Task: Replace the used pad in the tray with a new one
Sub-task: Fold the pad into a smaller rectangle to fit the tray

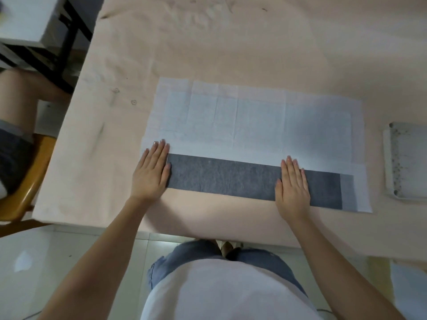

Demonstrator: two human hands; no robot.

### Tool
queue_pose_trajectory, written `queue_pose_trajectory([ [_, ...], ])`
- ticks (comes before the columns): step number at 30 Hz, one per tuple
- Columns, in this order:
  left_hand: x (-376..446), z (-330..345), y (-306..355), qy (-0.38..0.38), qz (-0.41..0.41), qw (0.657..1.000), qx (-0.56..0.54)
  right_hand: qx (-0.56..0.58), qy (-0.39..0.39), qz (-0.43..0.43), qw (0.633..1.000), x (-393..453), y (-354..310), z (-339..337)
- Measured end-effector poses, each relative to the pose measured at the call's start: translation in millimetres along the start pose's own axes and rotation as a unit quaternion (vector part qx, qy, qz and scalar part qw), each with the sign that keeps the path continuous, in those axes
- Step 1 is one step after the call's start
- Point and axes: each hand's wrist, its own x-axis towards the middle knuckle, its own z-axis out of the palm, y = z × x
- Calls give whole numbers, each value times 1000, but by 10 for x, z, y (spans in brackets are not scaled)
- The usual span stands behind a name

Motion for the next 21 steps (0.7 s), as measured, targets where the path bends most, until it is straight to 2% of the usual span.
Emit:
queue_pose_trajectory([
  [7,26,-15,-43,-2,2,1000,-27,24,2,17,1000,19,-29,-18],
  [12,268,-154,90,47,-11,998,-51,42,32,39,998,158,-56,-116],
  [15,634,-230,216,18,-1,998,-61,37,38,30,998,414,-19,-252],
  [21,1581,-284,589,-48,63,996,-44,-35,-86,3,996,1274,31,-606],
])
